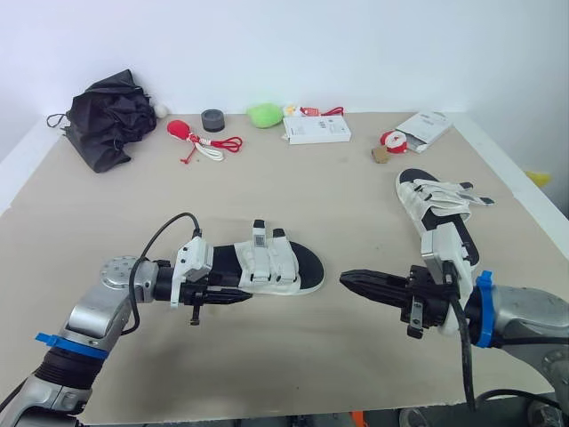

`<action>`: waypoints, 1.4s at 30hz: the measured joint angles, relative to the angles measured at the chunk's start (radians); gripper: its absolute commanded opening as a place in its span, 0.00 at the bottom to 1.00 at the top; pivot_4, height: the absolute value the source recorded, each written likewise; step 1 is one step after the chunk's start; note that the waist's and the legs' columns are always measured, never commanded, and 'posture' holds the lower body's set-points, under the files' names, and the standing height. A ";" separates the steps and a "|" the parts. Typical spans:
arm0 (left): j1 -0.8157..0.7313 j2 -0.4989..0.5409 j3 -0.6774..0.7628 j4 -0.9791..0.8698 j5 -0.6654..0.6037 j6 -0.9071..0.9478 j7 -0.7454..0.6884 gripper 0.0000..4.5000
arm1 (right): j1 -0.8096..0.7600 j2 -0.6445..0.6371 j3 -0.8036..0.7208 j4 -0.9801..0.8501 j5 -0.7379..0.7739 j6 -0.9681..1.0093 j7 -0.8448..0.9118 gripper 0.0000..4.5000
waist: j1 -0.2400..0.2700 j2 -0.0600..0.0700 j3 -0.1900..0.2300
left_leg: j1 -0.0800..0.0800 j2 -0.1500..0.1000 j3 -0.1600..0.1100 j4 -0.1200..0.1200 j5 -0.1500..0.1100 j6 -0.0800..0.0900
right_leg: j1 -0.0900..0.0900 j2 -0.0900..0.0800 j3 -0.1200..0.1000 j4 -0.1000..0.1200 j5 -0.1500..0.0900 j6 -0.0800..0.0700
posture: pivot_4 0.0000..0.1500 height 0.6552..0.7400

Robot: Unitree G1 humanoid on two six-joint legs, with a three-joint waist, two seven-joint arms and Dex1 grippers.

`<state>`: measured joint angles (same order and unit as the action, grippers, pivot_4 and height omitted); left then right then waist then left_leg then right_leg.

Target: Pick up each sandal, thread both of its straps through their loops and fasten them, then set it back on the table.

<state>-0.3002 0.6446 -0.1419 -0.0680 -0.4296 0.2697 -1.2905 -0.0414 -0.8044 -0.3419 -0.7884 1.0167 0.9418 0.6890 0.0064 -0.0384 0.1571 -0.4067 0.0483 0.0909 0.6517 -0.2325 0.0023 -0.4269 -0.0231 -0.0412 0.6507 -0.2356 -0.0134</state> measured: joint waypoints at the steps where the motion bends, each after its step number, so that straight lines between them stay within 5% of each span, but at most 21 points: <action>1: -0.001 -0.006 -0.005 0.000 0.004 -0.002 0.001 0.01 | -0.002 -0.001 0.008 0.002 0.000 -0.003 -0.002 0.00 | 0.000 0.000 0.000 | 0.000 0.000 0.000 0.001 0.000 0.000 | 0.000 0.000 0.000 0.000 0.000 0.000 | 1.00 1.00; 12: -0.036 -0.102 -0.008 0.009 0.013 0.067 0.120 0.01 | -0.020 -0.008 0.054 0.020 -0.004 -0.031 -0.021 0.00 | 0.002 0.000 0.000 | 0.000 0.000 0.000 0.005 0.001 0.002 | 0.002 -0.001 0.000 0.000 0.004 0.005 | 1.00 1.00; 16: -0.184 -0.259 0.104 0.086 0.016 0.186 0.454 0.01 | -0.048 -0.008 0.095 0.038 -0.021 -0.046 -0.018 0.00 | 0.005 -0.002 0.001 | -0.001 0.000 -0.001 0.007 0.003 0.004 | 0.002 0.000 0.001 0.000 0.007 0.008 | 1.00 1.00; 23: -0.318 -0.324 0.257 0.227 0.139 0.222 0.917 0.01 | -0.128 0.028 0.115 0.108 -0.040 -0.096 -0.025 0.00 | -0.007 -0.002 0.001 | -0.001 0.000 0.000 0.006 0.003 0.004 | 0.002 0.000 0.003 0.000 0.008 0.007 | 1.00 1.00; 41: -0.375 -0.318 0.239 0.391 0.255 0.208 1.033 0.01 | -0.268 0.071 0.160 0.166 -0.086 -0.158 -0.059 0.00 | 0.001 -0.003 0.002 | -0.001 -0.001 0.002 0.007 0.001 0.006 | 0.002 -0.002 0.004 -0.001 0.010 0.004 | 1.00 1.00; 42: -0.376 -0.321 0.244 0.391 0.254 0.213 1.047 0.13 | -0.265 0.072 0.172 0.166 -0.094 -0.161 -0.057 0.00 | 0.001 -0.003 0.002 | -0.001 -0.001 0.002 0.007 0.001 0.006 | 0.002 -0.002 0.004 -0.001 0.010 0.004 | 1.00 1.00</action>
<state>-0.6764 0.3234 0.1021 0.3230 -0.1760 0.4824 -0.2433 -0.3067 -0.7325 -0.1698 -0.6221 0.9225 0.7813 0.6324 0.0070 -0.0412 0.1587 -0.4080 0.0469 0.0927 0.6589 -0.2311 0.0079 -0.4249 -0.0250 -0.0376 0.6495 -0.2260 -0.0091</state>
